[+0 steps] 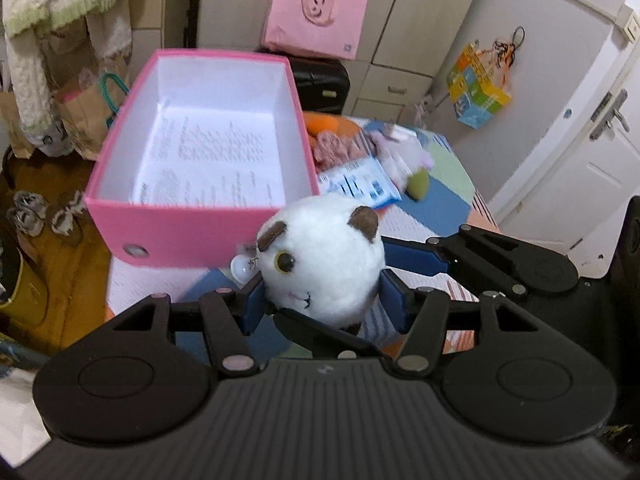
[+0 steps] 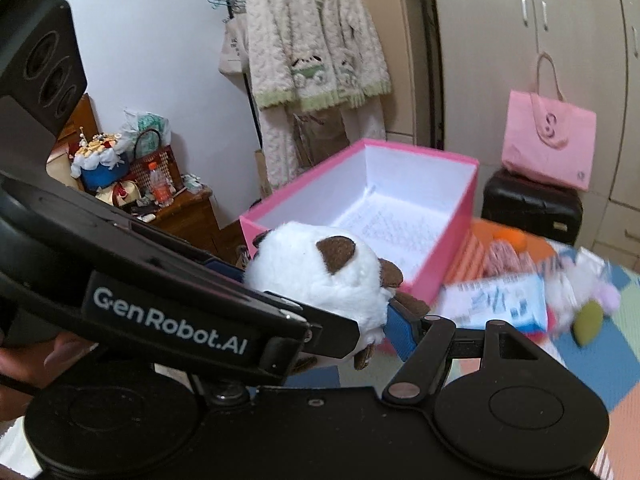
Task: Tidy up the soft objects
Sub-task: 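Carry the plush cat with the left gripper over the pink box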
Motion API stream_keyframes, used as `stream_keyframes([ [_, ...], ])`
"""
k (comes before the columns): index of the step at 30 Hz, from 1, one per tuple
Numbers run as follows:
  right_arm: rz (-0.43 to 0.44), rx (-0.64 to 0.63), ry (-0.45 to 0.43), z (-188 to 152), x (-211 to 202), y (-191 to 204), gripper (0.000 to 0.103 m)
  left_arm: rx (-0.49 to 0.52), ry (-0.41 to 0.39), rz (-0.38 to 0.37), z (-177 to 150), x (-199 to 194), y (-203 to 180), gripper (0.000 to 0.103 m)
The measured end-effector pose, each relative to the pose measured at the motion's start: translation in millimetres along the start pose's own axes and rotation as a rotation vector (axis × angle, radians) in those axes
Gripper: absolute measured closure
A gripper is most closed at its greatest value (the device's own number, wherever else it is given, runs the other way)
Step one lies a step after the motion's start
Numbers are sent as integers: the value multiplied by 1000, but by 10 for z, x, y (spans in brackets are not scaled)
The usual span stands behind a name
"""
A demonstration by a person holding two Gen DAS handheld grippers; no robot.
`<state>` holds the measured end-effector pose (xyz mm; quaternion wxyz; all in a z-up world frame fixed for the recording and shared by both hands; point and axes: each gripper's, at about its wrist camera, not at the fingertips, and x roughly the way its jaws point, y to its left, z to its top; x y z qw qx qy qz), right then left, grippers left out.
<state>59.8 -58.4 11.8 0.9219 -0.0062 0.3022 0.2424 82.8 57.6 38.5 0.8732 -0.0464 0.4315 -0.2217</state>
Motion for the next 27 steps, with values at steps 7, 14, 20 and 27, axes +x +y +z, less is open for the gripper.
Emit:
stream_keyframes([
  [7, 18, -29, -19, 399, 194, -17, 28, -7, -33, 10, 372, -61, 226, 46],
  [14, 28, -42, -38, 794, 484, -197, 28, -13, -57, 12, 836, 79, 435, 46],
  [20, 43, -40, -40, 1088, 893, -475, 28, -35, -76, 16, 1221, 402, 654, 46],
  [27, 60, -13, 24, 1234, 1468, -840, 28, -109, -36, 3, 1530, 964, 975, 46],
])
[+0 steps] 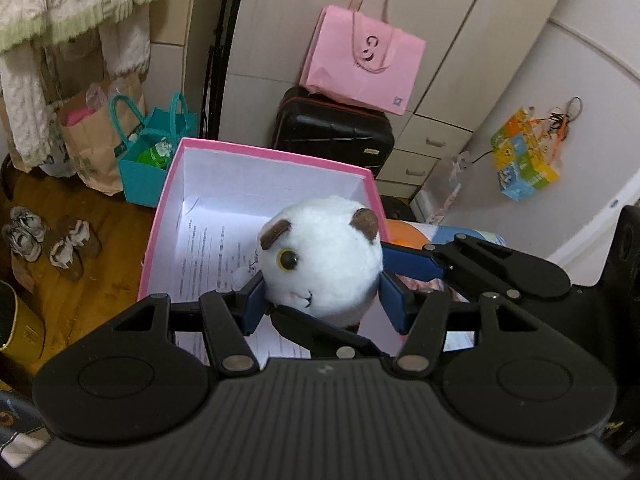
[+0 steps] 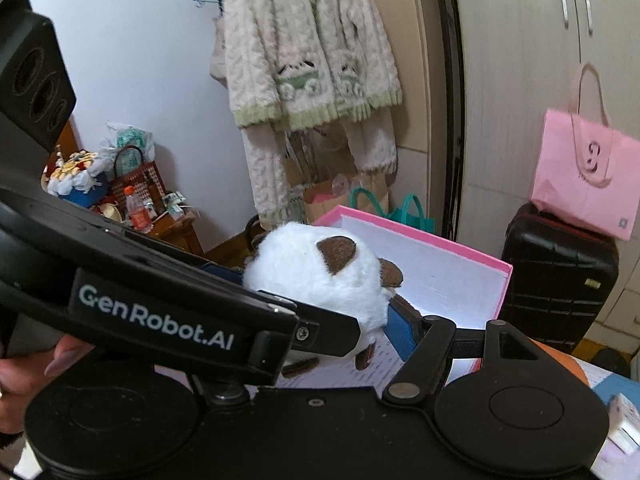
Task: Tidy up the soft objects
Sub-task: 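Carry the plush cat with the left gripper over the pink box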
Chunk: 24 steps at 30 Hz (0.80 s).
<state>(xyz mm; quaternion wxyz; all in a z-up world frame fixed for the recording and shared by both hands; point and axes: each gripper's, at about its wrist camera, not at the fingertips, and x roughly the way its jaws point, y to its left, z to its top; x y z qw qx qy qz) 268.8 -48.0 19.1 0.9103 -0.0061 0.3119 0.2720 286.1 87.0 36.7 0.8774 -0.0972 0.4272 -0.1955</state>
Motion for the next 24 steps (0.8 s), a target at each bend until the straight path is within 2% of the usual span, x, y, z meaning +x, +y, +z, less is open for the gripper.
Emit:
stream_keyframes([
  [4, -6, 2, 47, 12, 315, -195, 28, -49, 43, 5, 126, 356, 139, 46],
  [11, -15, -48, 173, 7, 707, -407, 28, -161, 121, -15, 163, 838, 333, 47],
  [13, -9, -36, 198, 4, 766, -486, 28, -189, 136, -28, 148, 918, 374, 48],
  [24, -39, -201, 253, 21, 921, -451, 27, -270, 141, -59, 102, 1064, 489, 48],
])
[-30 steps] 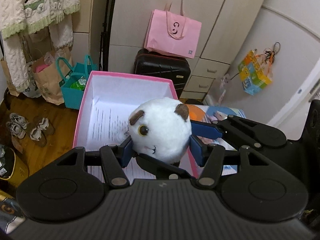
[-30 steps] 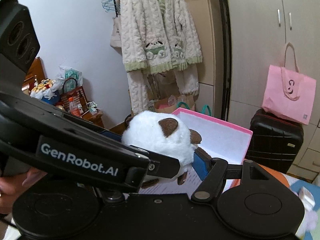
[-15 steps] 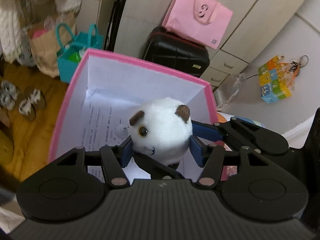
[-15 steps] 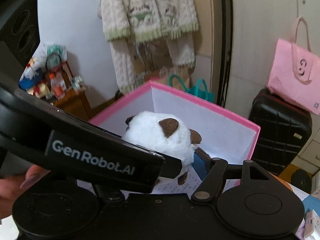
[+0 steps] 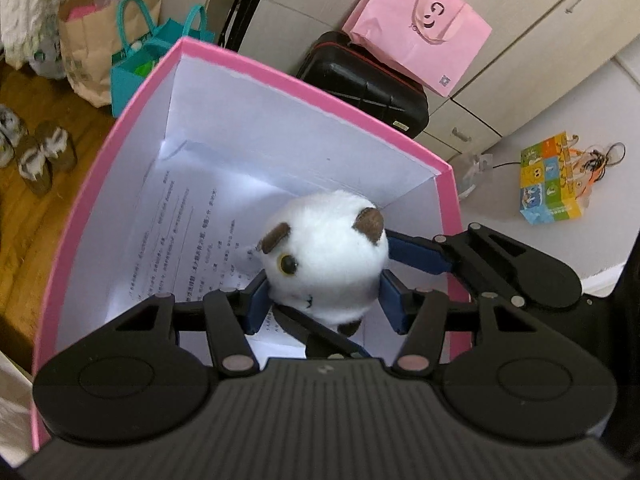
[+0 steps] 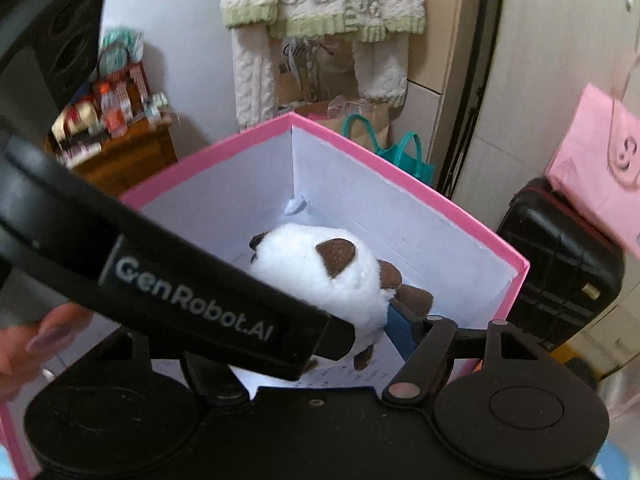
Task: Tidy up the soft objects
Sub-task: 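Carry the plush cat with the left gripper over the pink box, then lower the plush cat into the box and open the left gripper, then grasp the white mesh puff with left gripper while right grasps green sponge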
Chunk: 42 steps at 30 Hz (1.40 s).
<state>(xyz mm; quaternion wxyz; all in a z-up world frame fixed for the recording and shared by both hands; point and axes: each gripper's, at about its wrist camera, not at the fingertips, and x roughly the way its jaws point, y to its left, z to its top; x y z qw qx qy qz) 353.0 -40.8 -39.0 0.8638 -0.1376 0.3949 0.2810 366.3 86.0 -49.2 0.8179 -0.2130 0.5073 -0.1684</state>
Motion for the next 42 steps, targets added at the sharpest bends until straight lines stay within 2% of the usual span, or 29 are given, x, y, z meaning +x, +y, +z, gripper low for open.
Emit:
stream_keyframes([
  [7, -92, -72, -12, -57, -23, 34, 26, -1, -15, -16, -61, -11, 2, 49],
  [10, -136, -92, -46, -80, -109, 20, 26, 54, -58, -3, -108, -114, -62, 49],
  [12, -124, -84, -59, -100, -179, -12, 30, 88, -69, 15, -147, -170, -106, 49],
  [17, -57, -57, -102, -242, -469, -9, 45, 121, -99, -49, -283, -314, -203, 49],
  [20, -69, -58, -129, -373, -644, 42, 45, 160, -149, -33, -396, -470, -309, 49],
  [23, -9, -3, -162, -523, -880, -3, 45, 189, -174, -41, -502, -659, -373, 49],
  [28, 55, 73, -218, -727, -1332, -21, 45, 296, -213, 52, -767, -984, -621, 49],
  [32, 73, 121, -234, -890, -1640, -62, 45, 360, -248, 59, -949, -1236, -817, 49],
  [37, 8, 133, -263, -1097, -2054, -116, 45, 422, -266, 29, -1177, -1449, -1077, 49],
  [42, -61, 141, -295, -1359, -2414, -182, 45, 497, -222, -19, -1403, -1446, -1375, 48],
])
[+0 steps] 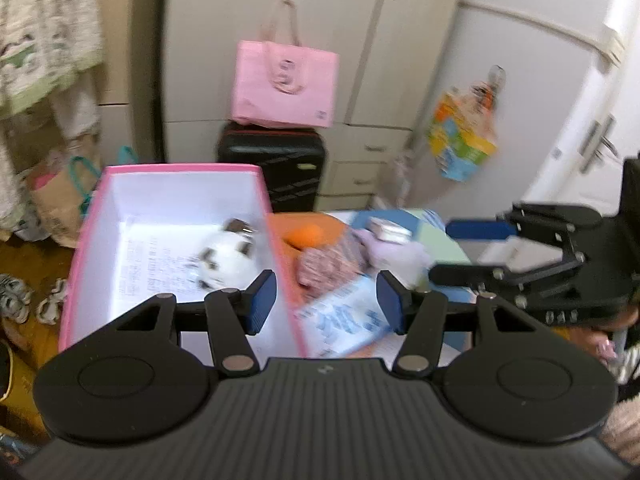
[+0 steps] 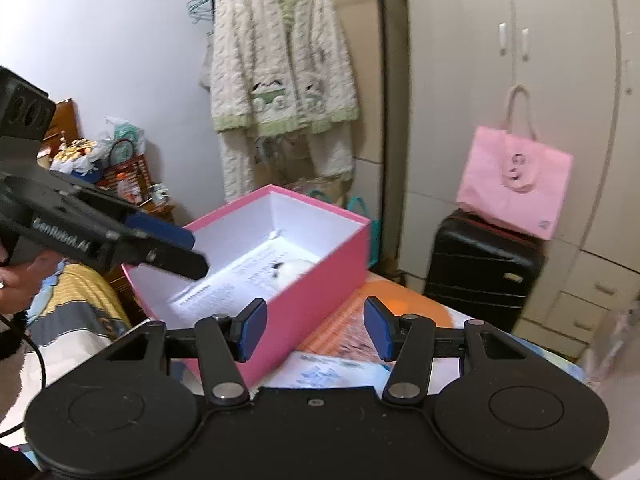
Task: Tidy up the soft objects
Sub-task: 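Grasp the white mesh puff with left gripper while right grasps green sponge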
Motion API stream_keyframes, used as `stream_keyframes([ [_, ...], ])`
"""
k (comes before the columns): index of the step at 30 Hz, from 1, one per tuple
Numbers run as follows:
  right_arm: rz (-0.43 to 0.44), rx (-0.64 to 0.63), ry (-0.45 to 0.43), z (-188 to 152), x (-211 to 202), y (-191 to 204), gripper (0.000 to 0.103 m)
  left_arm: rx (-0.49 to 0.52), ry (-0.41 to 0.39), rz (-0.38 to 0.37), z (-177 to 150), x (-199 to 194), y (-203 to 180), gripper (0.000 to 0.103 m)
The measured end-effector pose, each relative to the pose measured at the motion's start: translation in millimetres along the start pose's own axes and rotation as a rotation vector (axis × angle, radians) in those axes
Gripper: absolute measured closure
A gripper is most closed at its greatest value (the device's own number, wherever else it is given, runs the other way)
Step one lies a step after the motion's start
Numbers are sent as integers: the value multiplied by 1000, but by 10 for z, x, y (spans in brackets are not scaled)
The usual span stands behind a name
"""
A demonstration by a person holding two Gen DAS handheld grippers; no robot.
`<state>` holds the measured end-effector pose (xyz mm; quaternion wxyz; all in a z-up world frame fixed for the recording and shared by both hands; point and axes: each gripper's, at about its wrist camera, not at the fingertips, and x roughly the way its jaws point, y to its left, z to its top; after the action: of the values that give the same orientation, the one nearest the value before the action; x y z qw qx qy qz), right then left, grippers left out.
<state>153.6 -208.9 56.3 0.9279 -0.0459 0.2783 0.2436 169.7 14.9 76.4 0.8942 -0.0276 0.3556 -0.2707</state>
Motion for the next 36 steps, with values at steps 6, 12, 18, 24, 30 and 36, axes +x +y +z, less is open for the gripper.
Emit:
stream_keyframes([
  [6, -69, 16, -36, -237, -362, -162, 45, 78, 18, -55, -77, 64, -420, 48],
  [12, -109, 76, -60, -512, -572, -442, 44, 160, 15, -62, -218, 220, -802, 48],
  [18, -124, 96, -54, -821, -502, -682, 44, 213, 4, -60, -391, 526, -1009, 48],
  [24, -133, 92, -49, -1089, -219, -854, 44, 191, -12, -96, -457, 913, -1006, 49],
  [30, -153, 42, -25, -1264, 193, -940, 44, 245, -70, -31, -430, 1283, -990, 49],
  [36, -133, 11, 16, -1342, 500, -990, 44, 311, -54, 21, -387, 1652, -992, 49],
])
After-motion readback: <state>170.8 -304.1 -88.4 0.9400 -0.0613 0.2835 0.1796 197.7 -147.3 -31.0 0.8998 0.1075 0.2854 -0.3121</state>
